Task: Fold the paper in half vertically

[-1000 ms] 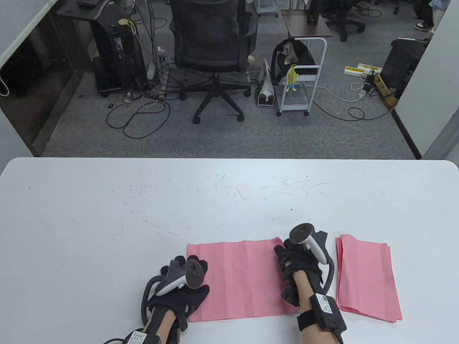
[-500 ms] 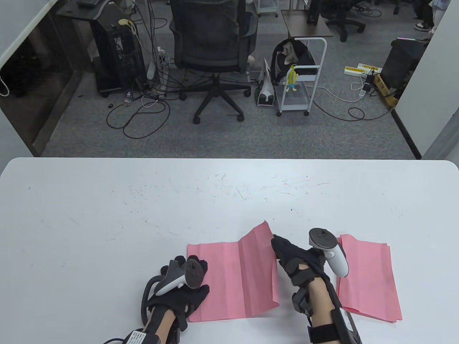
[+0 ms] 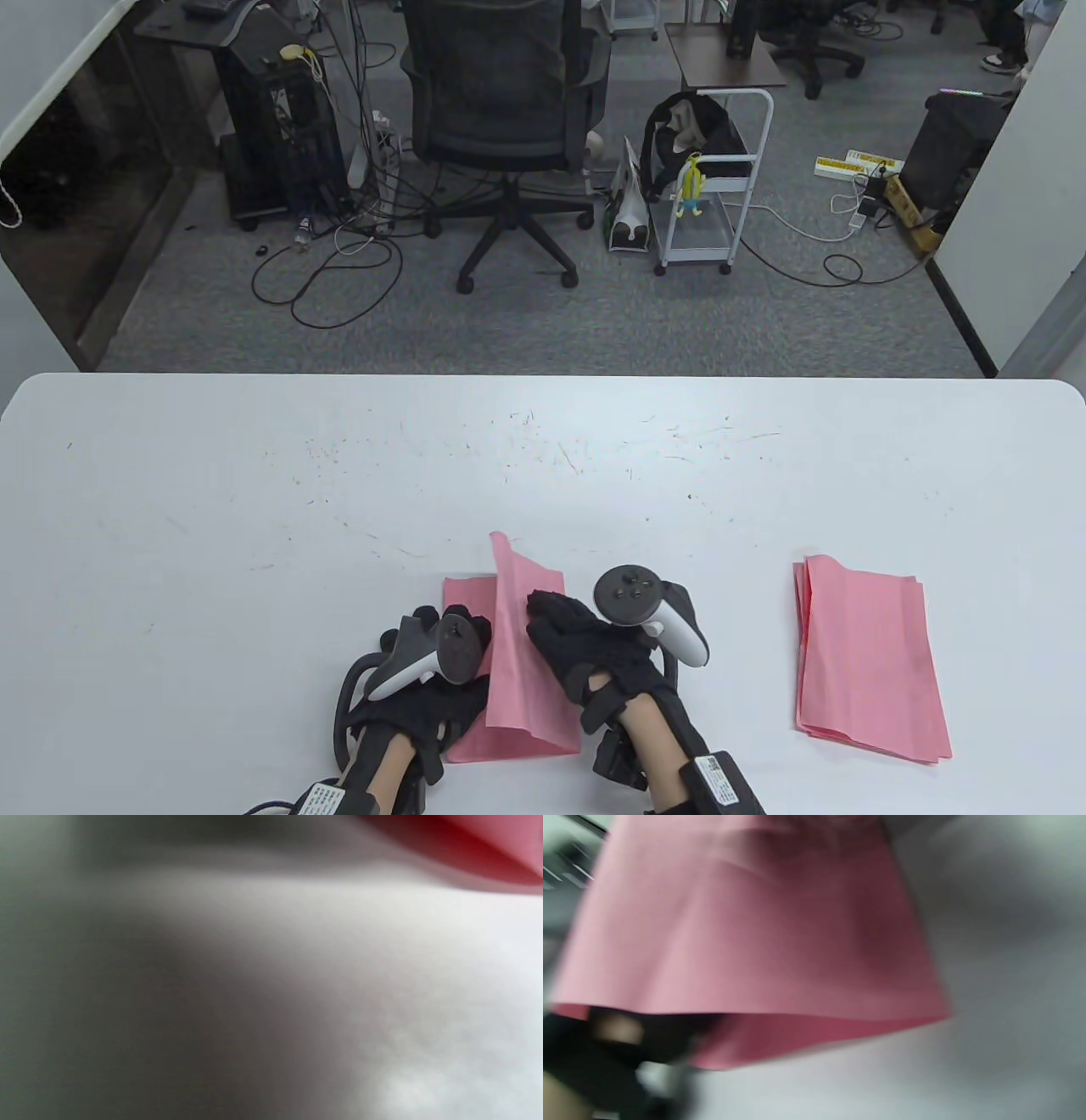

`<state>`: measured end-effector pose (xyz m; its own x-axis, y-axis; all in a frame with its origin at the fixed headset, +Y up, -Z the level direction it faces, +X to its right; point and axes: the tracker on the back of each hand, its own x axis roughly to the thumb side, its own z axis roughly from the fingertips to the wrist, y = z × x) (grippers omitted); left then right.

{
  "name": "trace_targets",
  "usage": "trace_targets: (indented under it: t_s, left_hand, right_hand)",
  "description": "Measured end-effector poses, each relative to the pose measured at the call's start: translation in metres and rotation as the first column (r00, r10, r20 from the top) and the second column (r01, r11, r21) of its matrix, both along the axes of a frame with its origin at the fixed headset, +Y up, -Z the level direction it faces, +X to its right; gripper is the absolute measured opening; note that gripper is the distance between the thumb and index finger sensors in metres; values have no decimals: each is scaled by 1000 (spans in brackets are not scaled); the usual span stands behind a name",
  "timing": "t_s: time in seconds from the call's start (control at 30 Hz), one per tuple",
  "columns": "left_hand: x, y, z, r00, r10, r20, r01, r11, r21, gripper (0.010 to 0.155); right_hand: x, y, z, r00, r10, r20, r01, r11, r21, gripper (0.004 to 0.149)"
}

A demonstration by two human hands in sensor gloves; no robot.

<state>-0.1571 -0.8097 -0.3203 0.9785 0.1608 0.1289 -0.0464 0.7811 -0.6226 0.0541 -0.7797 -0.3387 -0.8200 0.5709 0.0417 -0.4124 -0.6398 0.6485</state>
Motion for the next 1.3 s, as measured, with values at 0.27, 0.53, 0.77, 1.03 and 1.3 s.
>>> trace_targets:
  t_s: [0.27,0.53,0.77,1.03,1.3]
  left_hand:
    - [1,0,0,1000,1,0,-1,1000,2,75]
    - [1,0,0,1000,-9,2,9,1000,11,75]
    - [-6,8,1,999,-29,-14,30,995,99,73]
    - [-48,33,1,960,183,-212,-120,954,276,70]
    - [3,37,13,990,139,-14,-131,958,253,70]
  right_hand:
    - [-20,-24,8,920,387,-56,-381,919,100,68]
    - [-20,-29,10,914,399,-70,-391,915,103,68]
    - [-19,-29,10,917,391,-75,-384,919,93,68]
    - [-19,-28,10,917,391,-77,-384,919,87,68]
    - [-19,-28,10,916,392,-79,-386,919,83,68]
